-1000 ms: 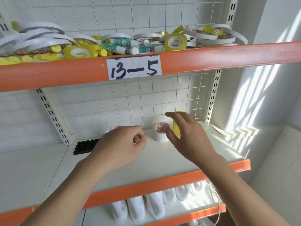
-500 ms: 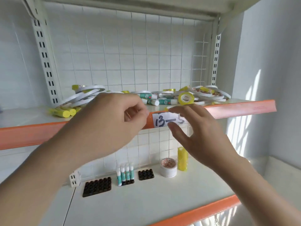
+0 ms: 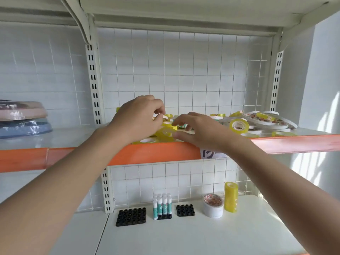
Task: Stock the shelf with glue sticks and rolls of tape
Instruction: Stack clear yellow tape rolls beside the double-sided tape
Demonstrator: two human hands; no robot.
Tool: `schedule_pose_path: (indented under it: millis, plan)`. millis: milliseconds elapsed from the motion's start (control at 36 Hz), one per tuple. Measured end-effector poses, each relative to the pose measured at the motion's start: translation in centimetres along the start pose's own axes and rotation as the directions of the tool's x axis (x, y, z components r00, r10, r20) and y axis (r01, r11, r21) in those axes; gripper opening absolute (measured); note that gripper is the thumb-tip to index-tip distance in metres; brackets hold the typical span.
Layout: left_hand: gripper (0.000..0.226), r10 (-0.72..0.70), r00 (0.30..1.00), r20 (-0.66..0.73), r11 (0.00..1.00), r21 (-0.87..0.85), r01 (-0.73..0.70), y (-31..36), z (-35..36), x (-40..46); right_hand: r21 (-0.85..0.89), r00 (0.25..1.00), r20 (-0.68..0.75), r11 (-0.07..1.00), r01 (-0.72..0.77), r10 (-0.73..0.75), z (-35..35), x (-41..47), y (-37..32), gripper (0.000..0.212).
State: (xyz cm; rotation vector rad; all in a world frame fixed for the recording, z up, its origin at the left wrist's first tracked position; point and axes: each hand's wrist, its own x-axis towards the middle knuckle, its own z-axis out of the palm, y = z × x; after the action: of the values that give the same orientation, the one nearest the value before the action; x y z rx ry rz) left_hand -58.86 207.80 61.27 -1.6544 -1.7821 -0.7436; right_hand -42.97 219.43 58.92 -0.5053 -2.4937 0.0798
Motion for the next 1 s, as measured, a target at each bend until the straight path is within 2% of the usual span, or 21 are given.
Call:
schedule_pose_path:
  millis: [83,167,222,306,389,611,806,1000]
  plan:
    - [0.014,-0.010,0.999,-0.039,1.000,-0.012,0.010,-0.7,0.6,-0.4,0.032,0.991,0.135,0.999,-0.007,0.002,0.3,1.5,-0.3,0.039]
    - [0.015,-0.015,0.998,-0.054,1.000,0.003,0.016,-1.4,1.6,-0.8,0.100,0.984,0.177,0.994,-0.046,0.027,0.5,2.5,-0.1,0.038]
    - [0.015,-0.026,0.998,-0.059,1.000,0.004,0.026,-1.9,2.4,-1.0,0.122,0.981,0.191,0.990,-0.067,0.043,0.7,3.0,0.3,0.030]
    - [0.015,-0.054,0.997,-0.063,0.998,-0.017,0.053,-2.2,3.1,-1.2,0.166,0.989,0.126,0.981,-0.097,0.077,1.2,3.3,1.1,0.017]
    - [0.013,-0.038,0.998,-0.052,0.999,0.005,0.038,-2.4,3.4,-0.9,0.174,0.992,0.031,0.977,-0.126,0.122,1.5,3.1,1.4,0.015]
    - [0.014,-0.029,0.986,0.163,0.996,0.083,0.016,-0.9,3.6,1.2,0.046,0.954,-0.182,0.971,-0.235,0.239,2.4,2.9,1.7,0.019]
    - [0.024,-0.077,0.943,0.325,0.983,0.180,0.019,0.2,4.4,2.4,0.033,0.941,-0.185,0.959,-0.282,0.283,2.4,2.8,1.9,0.020]
    - [0.017,-0.114,0.938,0.328,0.976,0.212,0.045,0.1,5.1,2.8,0.061,0.926,-0.253,0.960,-0.274,0.280,2.6,2.9,1.9,0.018]
